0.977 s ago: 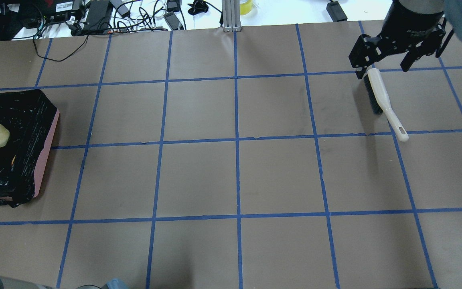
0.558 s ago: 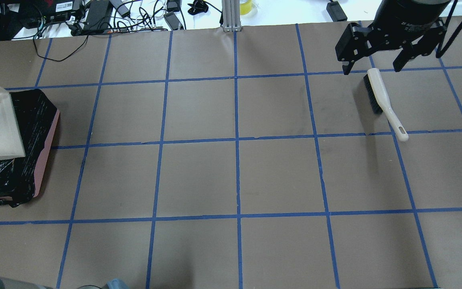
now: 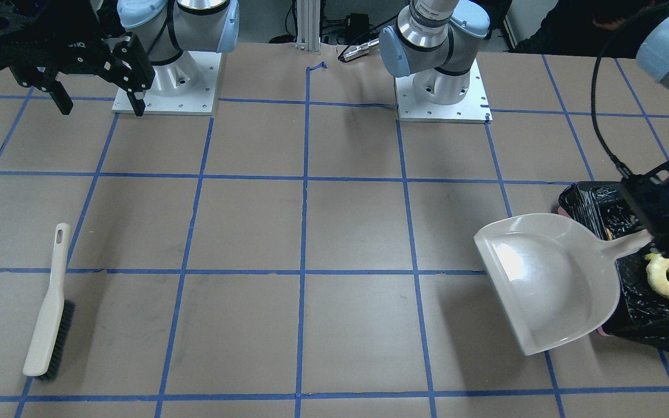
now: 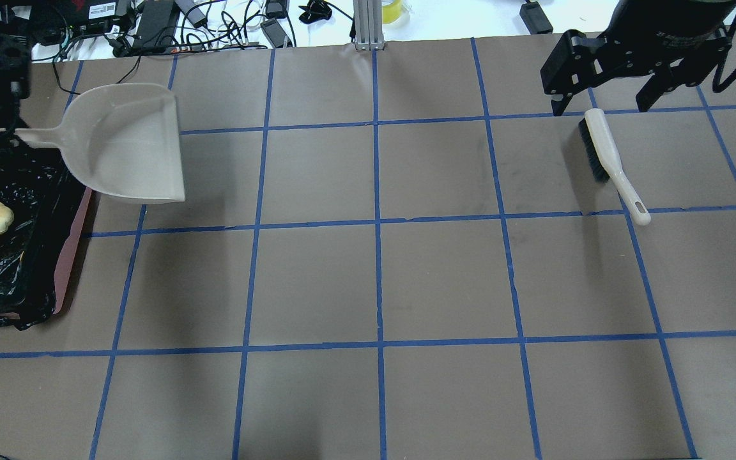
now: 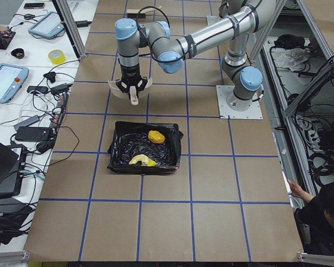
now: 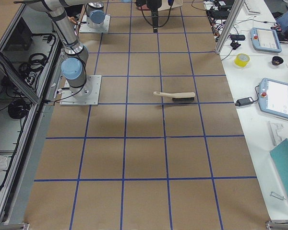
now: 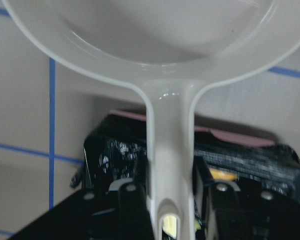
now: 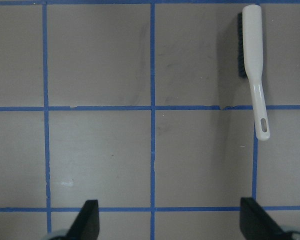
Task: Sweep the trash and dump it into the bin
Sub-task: 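Carry the empty dustpan back onto the table with the left gripper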
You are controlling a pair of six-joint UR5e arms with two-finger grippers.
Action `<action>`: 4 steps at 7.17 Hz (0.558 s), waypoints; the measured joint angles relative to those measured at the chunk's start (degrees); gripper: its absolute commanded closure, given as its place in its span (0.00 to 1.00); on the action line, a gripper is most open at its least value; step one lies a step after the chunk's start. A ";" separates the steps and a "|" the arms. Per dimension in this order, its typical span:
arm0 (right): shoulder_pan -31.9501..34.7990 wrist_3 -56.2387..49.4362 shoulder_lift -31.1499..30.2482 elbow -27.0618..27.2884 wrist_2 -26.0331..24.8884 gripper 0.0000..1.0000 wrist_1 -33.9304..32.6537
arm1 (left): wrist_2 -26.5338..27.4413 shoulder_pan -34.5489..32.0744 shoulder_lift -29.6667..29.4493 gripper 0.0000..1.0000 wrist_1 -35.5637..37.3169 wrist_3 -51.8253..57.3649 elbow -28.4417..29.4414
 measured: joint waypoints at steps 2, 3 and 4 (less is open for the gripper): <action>0.04 -0.24 -0.03 0.08 -0.07 0.00 0.12 | -6.11 -2.58 -5.28 1.00 2.55 0.14 -0.08; 0.03 -0.30 -0.02 0.09 -0.14 0.00 0.09 | -6.93 -4.01 -8.51 1.00 5.63 0.10 -0.06; 0.02 -0.32 0.01 0.10 -0.21 0.00 0.03 | -7.14 -6.17 -11.31 1.00 8.15 0.05 0.01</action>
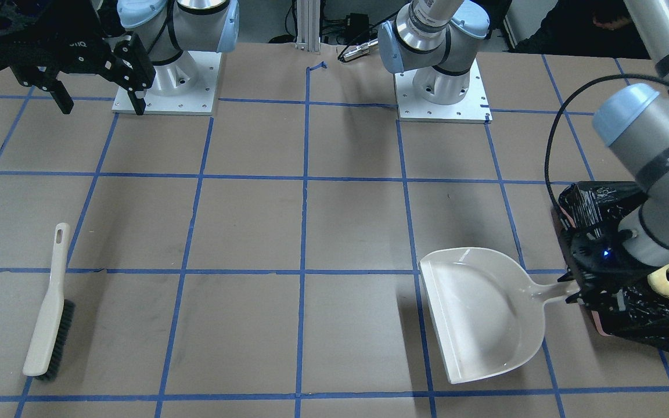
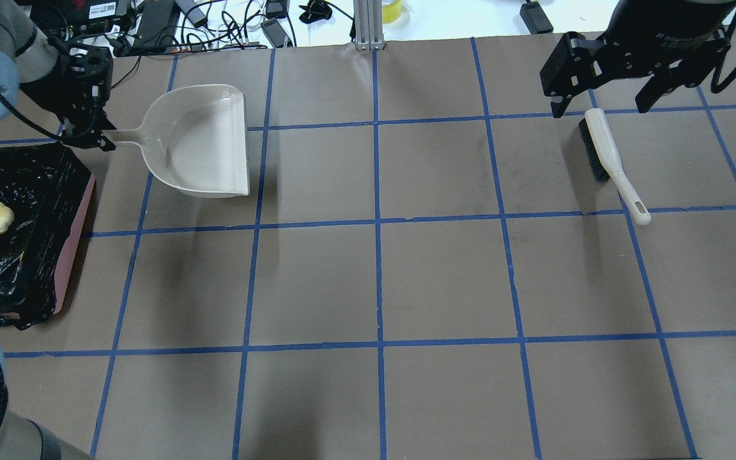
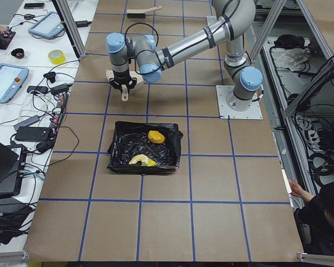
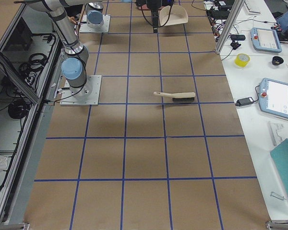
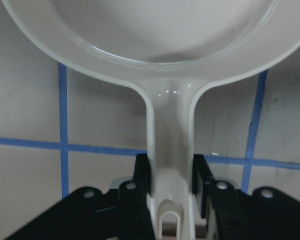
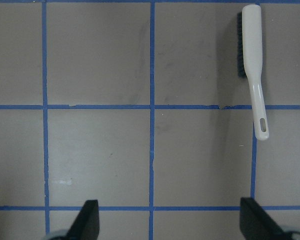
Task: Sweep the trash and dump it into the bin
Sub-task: 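Carry the empty dustpan back onto the table with the left gripper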
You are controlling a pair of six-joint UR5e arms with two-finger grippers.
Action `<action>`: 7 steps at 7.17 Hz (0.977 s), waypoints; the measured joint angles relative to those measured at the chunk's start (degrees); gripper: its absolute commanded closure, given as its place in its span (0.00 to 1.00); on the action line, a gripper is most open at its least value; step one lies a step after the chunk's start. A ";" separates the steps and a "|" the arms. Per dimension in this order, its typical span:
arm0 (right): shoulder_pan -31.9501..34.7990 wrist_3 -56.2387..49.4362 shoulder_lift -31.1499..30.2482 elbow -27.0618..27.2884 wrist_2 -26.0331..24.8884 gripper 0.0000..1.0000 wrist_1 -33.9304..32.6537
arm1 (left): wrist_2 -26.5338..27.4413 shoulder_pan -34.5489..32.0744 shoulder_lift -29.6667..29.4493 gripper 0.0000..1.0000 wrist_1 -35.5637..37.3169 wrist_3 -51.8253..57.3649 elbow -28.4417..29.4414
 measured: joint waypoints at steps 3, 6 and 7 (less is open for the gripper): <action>0.04 -0.01 0.06 0.03 -0.05 0.00 0.04 | 0.51 -4.30 -4.28 1.00 3.26 0.51 -0.22; 0.00 -0.01 0.07 0.09 -0.11 0.00 0.04 | 0.63 -4.53 -4.65 0.07 3.48 0.43 -0.25; 0.00 -0.01 0.07 0.12 -0.11 0.00 0.05 | 0.58 -4.54 -4.63 0.02 3.48 -0.01 -0.37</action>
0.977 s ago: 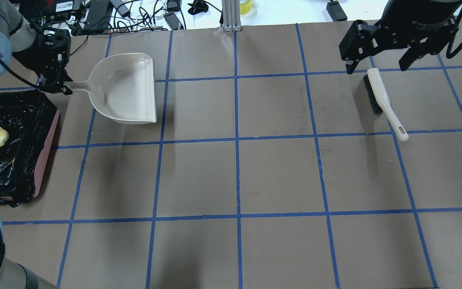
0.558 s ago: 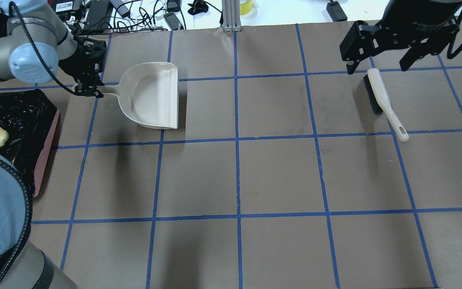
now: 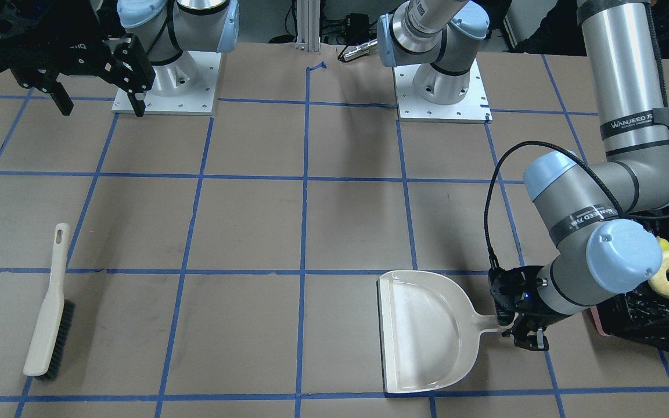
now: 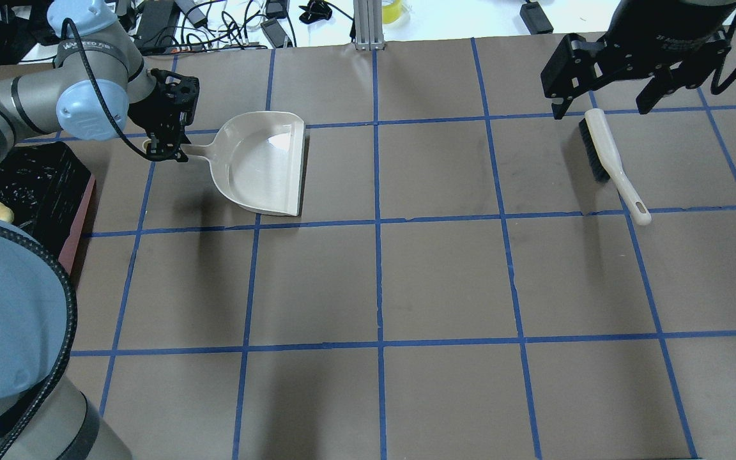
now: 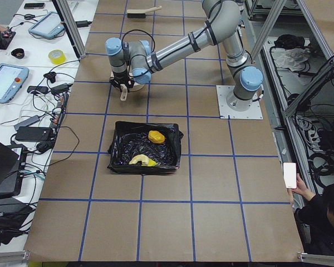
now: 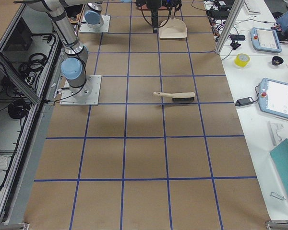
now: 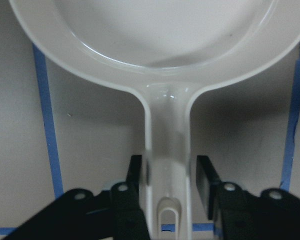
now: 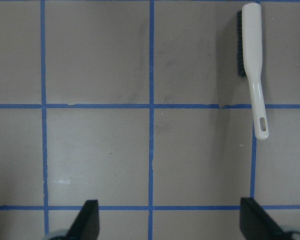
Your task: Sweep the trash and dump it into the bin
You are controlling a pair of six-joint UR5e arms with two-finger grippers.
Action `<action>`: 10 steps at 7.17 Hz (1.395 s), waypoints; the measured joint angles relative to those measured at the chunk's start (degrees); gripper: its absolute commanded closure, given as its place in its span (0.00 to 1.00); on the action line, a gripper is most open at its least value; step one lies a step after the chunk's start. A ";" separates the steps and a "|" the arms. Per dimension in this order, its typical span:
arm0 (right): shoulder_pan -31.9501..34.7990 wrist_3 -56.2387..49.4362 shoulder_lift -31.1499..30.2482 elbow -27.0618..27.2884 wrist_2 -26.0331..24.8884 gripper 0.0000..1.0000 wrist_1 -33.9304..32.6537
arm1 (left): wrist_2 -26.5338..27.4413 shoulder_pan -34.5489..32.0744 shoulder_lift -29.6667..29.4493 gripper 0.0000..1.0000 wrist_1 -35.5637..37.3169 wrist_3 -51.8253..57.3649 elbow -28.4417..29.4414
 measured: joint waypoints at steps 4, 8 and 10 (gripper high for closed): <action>-0.07 0.00 0.07 0.12 -0.06 0.00 0.08 | -0.47 -2.74 5.32 0.00 -1.03 -10.77 0.28; -0.08 0.00 0.07 0.15 -0.09 0.00 0.09 | 0.35 -11.44 16.00 0.00 -9.33 -51.33 -0.15; -0.05 0.00 0.04 0.15 -0.09 0.00 0.09 | 1.49 -11.91 24.00 0.00 -17.17 -68.48 -0.30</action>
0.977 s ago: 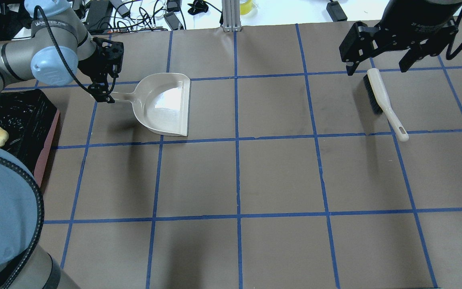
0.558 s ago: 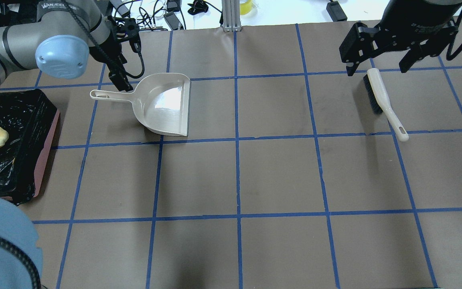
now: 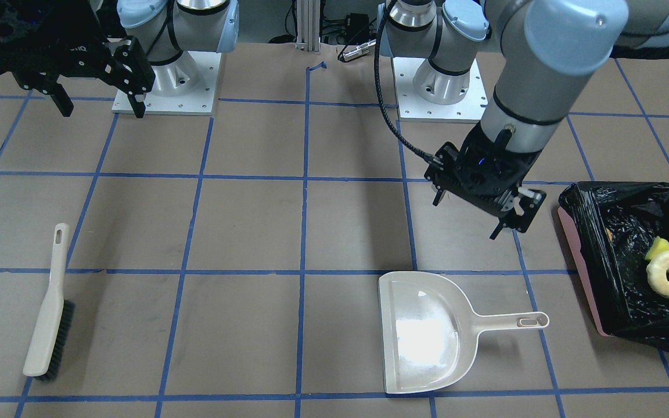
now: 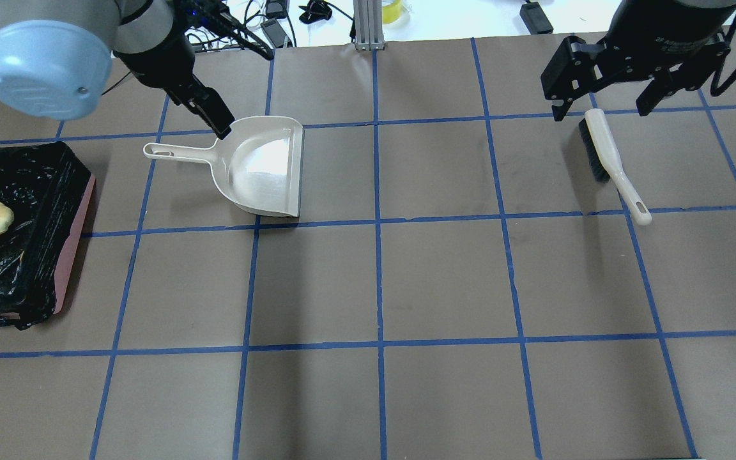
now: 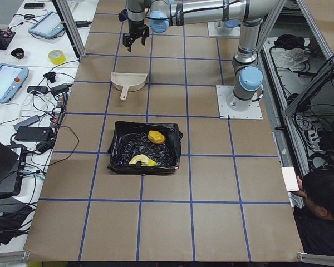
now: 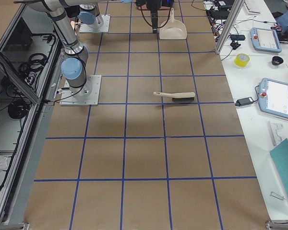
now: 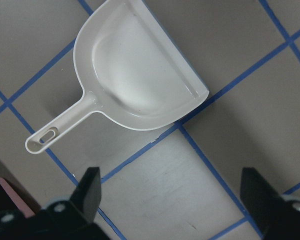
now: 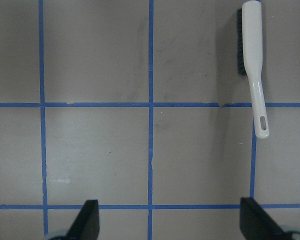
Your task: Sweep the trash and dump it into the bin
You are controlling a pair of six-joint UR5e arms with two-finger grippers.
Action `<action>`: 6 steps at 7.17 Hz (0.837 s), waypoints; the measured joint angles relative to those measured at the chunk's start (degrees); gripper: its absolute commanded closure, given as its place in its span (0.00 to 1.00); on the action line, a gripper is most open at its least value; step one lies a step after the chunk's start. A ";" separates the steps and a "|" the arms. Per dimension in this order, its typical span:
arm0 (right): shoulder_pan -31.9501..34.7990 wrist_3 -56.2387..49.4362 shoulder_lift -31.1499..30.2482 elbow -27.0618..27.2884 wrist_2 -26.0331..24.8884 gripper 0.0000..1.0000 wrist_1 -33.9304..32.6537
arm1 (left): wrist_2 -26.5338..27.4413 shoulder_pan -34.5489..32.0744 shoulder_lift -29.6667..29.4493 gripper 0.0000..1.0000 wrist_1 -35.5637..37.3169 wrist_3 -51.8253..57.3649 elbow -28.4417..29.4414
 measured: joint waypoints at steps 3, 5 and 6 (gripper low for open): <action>-0.01 0.00 -0.02 0.22 0.06 0.00 -0.02 | -0.33 -0.05 9.06 0.00 -10.34 -19.34 -0.32; 0.05 0.00 -0.07 0.27 0.14 0.00 -0.08 | -0.59 -0.04 10.93 0.00 -12.61 -28.38 -1.04; 0.05 0.00 -0.08 0.27 0.16 0.00 -0.08 | -0.19 0.00 11.48 0.00 -12.66 -30.32 -1.20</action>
